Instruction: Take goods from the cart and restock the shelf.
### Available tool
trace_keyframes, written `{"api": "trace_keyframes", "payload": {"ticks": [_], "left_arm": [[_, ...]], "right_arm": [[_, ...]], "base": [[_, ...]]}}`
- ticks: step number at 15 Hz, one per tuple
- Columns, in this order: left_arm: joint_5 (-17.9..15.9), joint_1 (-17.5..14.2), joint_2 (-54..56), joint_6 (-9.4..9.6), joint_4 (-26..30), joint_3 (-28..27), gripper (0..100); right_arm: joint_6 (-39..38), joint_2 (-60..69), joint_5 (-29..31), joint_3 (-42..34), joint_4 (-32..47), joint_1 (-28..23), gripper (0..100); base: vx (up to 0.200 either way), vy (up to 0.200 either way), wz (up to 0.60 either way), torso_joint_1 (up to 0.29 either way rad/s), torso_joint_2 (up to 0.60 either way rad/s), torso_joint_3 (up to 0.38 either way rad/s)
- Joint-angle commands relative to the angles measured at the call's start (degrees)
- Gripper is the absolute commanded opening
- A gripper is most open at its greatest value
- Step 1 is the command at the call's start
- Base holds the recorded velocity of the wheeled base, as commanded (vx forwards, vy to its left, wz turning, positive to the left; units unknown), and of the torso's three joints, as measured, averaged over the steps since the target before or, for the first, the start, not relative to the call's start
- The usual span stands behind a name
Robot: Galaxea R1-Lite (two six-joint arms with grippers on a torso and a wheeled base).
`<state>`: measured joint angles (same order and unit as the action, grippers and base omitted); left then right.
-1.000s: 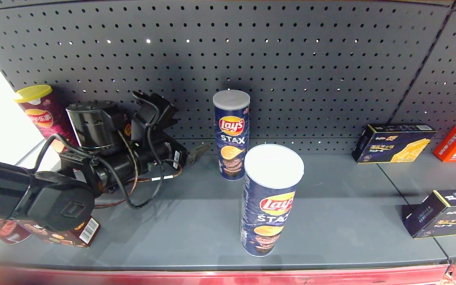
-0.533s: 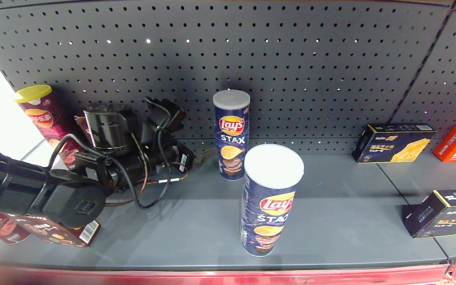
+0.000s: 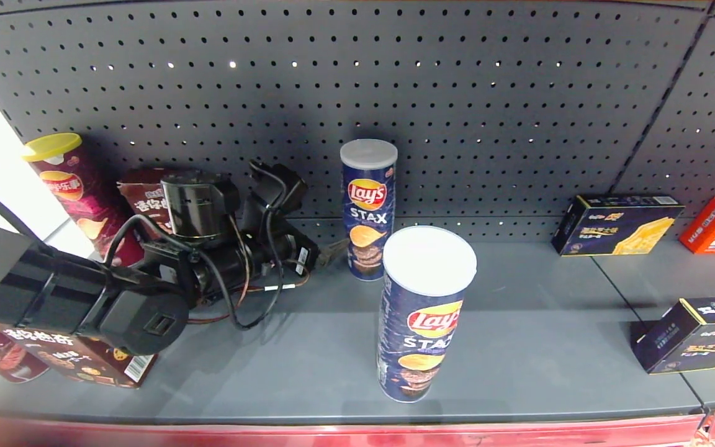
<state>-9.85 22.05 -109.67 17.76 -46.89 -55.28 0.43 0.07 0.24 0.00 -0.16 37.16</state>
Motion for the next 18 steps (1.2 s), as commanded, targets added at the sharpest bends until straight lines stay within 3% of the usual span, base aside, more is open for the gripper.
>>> {"api": "trace_keyframes", "payload": {"ticks": [1, 4, 9, 18], "left_arm": [[0.0, 0.2, -0.5, -0.01, 0.0, -0.1, 100], [0.5, 0.5, -0.4, -0.01, -0.2, 0.3, 100], [3.0, -2.1, 0.8, -0.18, 0.0, 0.3, 100], [3.5, -1.4, -5.7, -1.06, 2.3, -6.7, 100]], "right_arm": [[0.0, -0.1, 0.0, 0.0, 0.0, 0.0, 100], [0.0, -0.1, 0.0, 0.0, 0.0, 0.0, 100], [0.0, -0.1, 0.0, 0.0, -0.1, 0.0, 100], [0.0, -0.1, 0.0, 0.0, -0.1, 0.0, 100]], "base": [[0.000, 0.000, 0.00, 0.000, 0.00, 0.000], [0.000, 0.000, 0.00, 0.000, 0.00, 0.000], [0.000, 0.000, 0.00, 0.000, 0.00, 0.000], [0.000, 0.000, 0.00, 0.000, 0.00, 0.000]]}}
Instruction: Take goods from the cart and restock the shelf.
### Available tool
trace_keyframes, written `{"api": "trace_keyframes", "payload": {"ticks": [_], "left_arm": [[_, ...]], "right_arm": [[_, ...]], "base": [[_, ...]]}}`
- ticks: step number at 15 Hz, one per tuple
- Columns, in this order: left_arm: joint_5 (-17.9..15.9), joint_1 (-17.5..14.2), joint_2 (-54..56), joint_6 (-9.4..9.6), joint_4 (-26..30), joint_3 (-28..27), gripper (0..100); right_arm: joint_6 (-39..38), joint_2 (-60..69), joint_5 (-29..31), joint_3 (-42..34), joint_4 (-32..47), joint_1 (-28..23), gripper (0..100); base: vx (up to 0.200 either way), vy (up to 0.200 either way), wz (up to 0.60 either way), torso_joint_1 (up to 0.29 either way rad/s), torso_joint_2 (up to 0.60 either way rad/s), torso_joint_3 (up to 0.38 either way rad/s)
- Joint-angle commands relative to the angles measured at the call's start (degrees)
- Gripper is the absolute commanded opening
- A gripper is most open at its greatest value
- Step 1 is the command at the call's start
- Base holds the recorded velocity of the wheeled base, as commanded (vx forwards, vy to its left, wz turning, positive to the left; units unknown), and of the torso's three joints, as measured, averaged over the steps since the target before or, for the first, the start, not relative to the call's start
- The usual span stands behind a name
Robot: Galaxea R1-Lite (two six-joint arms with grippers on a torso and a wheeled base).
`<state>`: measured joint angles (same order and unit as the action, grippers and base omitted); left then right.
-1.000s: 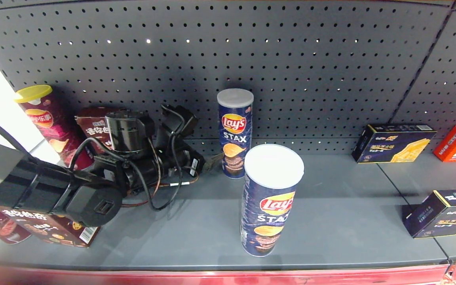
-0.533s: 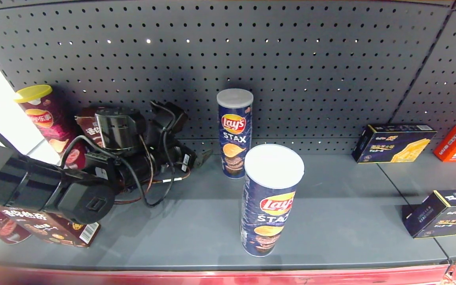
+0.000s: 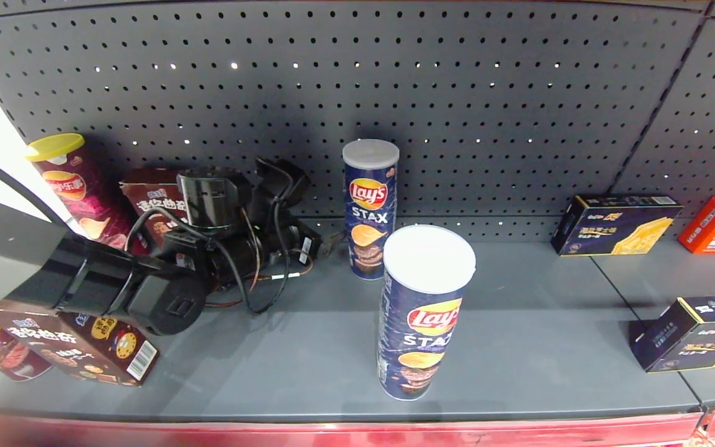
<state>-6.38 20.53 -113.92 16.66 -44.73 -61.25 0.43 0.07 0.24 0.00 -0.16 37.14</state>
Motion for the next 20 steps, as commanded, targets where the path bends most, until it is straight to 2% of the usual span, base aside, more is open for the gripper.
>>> {"api": "trace_keyframes", "payload": {"ticks": [1, 3, 9, 15, 20], "left_arm": [[0.0, 0.2, -1.6, -0.76, 0.2, -0.9, 100], [0.0, 0.7, -1.7, -1.72, 0.2, -0.5, 100], [0.0, 1.7, -0.9, -1.81, 0.1, 0.4, 100], [-1.2, 2.3, 1.4, -1.81, -0.3, 4.3, 100], [-1.1, 2.2, 7.1, -1.28, -0.1, 5.2, 100]], "right_arm": [[0.0, -0.1, 0.0, 0.0, 0.0, 0.0, 100], [0.0, -0.1, 0.0, 0.0, 0.0, 0.0, 100], [0.0, -0.1, 0.0, 0.0, 0.0, 0.0, 100], [0.0, -0.1, 0.0, 0.0, 0.0, 0.0, 100], [0.0, -0.1, 0.0, 0.0, 0.0, 0.0, 100]], "base": [[0.000, 0.000, 0.00, 0.000, 0.00, 0.000], [0.000, 0.000, 0.00, 0.000, 0.00, 0.000], [0.000, 0.000, 0.00, 0.000, 0.00, 0.000], [0.000, 0.000, 0.00, 0.000, 0.00, 0.000], [0.000, 0.000, 0.00, 0.000, 0.00, 0.000]]}}
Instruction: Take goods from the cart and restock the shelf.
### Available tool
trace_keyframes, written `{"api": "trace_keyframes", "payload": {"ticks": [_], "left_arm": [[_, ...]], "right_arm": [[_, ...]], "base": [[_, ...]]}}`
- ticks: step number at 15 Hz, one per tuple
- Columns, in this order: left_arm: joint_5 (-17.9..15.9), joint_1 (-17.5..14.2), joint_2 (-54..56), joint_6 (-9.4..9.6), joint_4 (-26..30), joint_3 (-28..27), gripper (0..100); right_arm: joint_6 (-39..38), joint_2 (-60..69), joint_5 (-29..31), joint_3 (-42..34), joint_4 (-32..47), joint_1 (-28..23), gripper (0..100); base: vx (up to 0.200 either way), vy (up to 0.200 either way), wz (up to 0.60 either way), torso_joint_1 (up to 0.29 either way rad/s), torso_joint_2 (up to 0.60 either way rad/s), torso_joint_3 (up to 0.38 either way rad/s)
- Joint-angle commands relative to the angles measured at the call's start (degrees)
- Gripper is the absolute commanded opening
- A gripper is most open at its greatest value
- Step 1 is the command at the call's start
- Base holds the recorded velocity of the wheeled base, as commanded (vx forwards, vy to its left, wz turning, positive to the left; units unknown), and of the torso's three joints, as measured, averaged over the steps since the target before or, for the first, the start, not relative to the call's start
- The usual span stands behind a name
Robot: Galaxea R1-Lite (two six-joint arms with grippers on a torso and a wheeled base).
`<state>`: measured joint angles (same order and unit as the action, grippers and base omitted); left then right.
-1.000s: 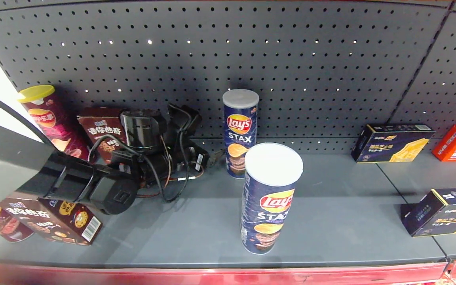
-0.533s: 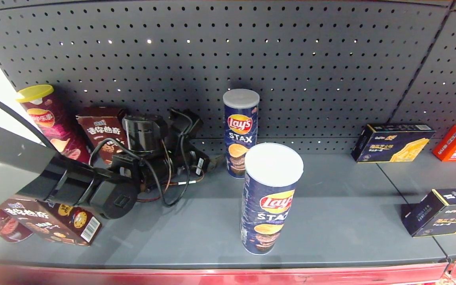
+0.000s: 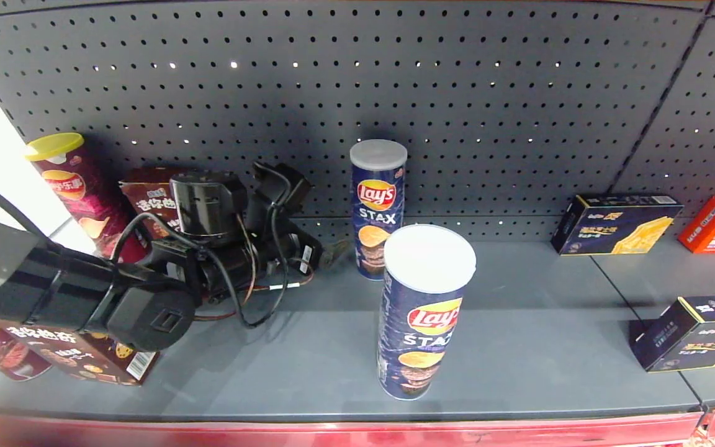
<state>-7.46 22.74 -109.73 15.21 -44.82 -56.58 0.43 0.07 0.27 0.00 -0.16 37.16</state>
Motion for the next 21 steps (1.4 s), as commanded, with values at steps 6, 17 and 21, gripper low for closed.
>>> {"api": "trace_keyframes", "payload": {"ticks": [6, 17, 21], "left_arm": [[0.3, 0.7, 12.1, -0.18, 0.7, 1.2, 100], [1.9, 2.0, 43.1, -2.47, 1.1, 18.3, 100], [1.9, 0.8, 58.2, -4.84, 6.1, 28.3, 100]], "right_arm": [[0.0, -0.1, 0.0, 0.0, 0.0, 0.0, 100], [0.0, -0.1, 0.0, 0.0, 0.0, 0.0, 100], [0.0, -0.1, 0.0, 0.0, 0.0, 0.0, 100]], "base": [[0.000, 0.000, 0.00, 0.000, 0.00, 0.000], [0.000, 0.000, 0.00, 0.000, 0.00, 0.000], [0.000, 0.000, 0.00, 0.000, 0.00, 0.000]]}}
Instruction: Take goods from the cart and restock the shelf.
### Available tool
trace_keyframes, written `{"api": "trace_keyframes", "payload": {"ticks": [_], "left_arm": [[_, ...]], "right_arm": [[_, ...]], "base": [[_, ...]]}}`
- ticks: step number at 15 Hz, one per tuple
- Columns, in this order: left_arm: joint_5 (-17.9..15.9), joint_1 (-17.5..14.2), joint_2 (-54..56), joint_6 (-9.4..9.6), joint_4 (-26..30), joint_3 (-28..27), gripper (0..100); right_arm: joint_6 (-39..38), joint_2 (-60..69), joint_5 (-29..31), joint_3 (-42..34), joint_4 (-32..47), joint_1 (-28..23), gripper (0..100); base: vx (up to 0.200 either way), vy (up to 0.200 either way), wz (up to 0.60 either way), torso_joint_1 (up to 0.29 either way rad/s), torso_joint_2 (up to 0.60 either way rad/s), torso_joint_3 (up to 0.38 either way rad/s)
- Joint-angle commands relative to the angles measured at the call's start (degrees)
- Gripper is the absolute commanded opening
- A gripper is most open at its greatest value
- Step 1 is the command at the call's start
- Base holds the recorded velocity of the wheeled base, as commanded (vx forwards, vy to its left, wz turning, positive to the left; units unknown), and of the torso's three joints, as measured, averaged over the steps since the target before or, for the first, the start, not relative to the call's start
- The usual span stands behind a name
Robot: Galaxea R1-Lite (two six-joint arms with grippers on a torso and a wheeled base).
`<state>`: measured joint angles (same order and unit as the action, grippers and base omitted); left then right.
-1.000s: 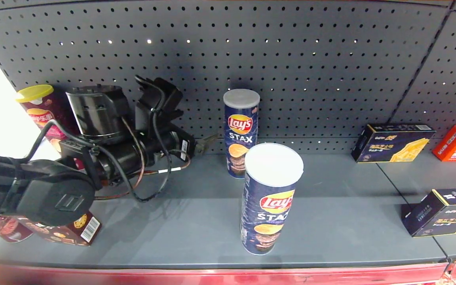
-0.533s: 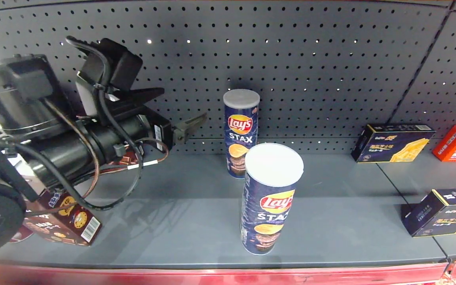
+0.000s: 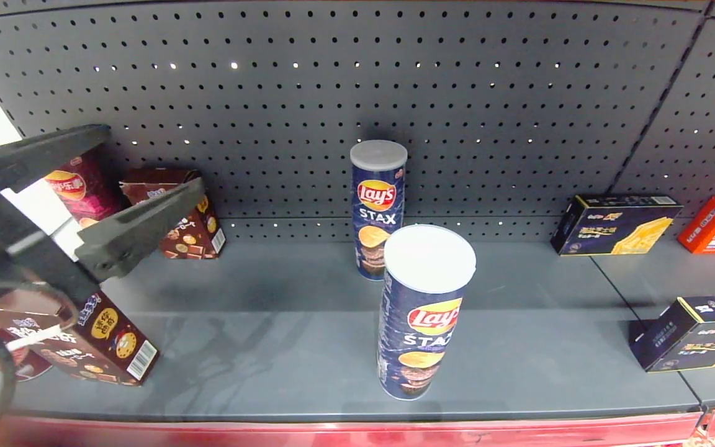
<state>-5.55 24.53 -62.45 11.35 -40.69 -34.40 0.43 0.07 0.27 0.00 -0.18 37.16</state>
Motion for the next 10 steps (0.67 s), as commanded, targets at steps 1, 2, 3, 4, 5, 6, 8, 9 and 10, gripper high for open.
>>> {"api": "trace_keyframes", "payload": {"ticks": [1, 2, 3, 4, 5, 6, 8, 9, 10], "left_arm": [[-0.1, -2.5, 14.8, -0.98, 1.8, 10.4, 100], [-0.2, -3.8, 17.3, -0.98, 1.8, 12.8, 100], [-0.3, -7.4, 23.6, -0.98, 2.1, 17.5, 100], [-0.4, -11.1, 28.3, -0.98, 1.9, 21.3, 100], [-0.3, -14.9, 32.6, -1.24, 1.8, 25.1, 100], [-0.4, -17.9, 35.7, -2.12, 1.8, 27.9, 100], [-0.5, -22.5, 40.9, -3.00, 2.3, 33.1, 100], [-0.4, -26.4, 46.6, -3.00, 7.4, 34.4, 100], [-0.4, -27.4, 49.2, -3.09, 11.9, 34.4, 100]], "right_arm": [[0.0, -0.1, 0.0, 0.0, 0.0, 0.0, 100], [0.0, -0.1, 0.0, 0.0, 0.0, 0.0, 100], [0.0, -0.1, 0.0, 0.0, 0.0, 0.0, 100], [0.0, -0.1, 0.0, 0.0, 0.0, 0.0, 100], [0.0, -0.1, 0.0, 0.0, 0.0, 0.0, 100], [0.0, -0.1, 0.0, 0.0, 0.0, 0.0, 100], [0.0, -0.1, 0.0, 0.0, -0.1, 0.0, 100], [0.0, -0.1, 0.0, 0.0, -0.1, 0.0, 100], [0.0, -0.1, 0.0, 0.0, 0.0, 0.0, 100]], "base": [[0.000, 0.000, 0.00, 0.000, 0.00, 0.000], [0.000, 0.000, 0.00, 0.000, 0.00, 0.000], [0.000, 0.000, 0.00, 0.000, 0.00, 0.000], [0.000, 0.000, 0.00, 0.000, 0.00, 0.000], [0.000, 0.000, 0.00, 0.000, 0.00, 0.000], [0.000, 0.000, 0.00, 0.000, 0.00, 0.000], [0.000, 0.000, 0.00, 0.000, 0.00, 0.000], [0.000, 0.000, 0.00, 0.000, 0.00, 0.000], [0.000, 0.000, 0.00, 0.000, 0.00, 0.000]]}}
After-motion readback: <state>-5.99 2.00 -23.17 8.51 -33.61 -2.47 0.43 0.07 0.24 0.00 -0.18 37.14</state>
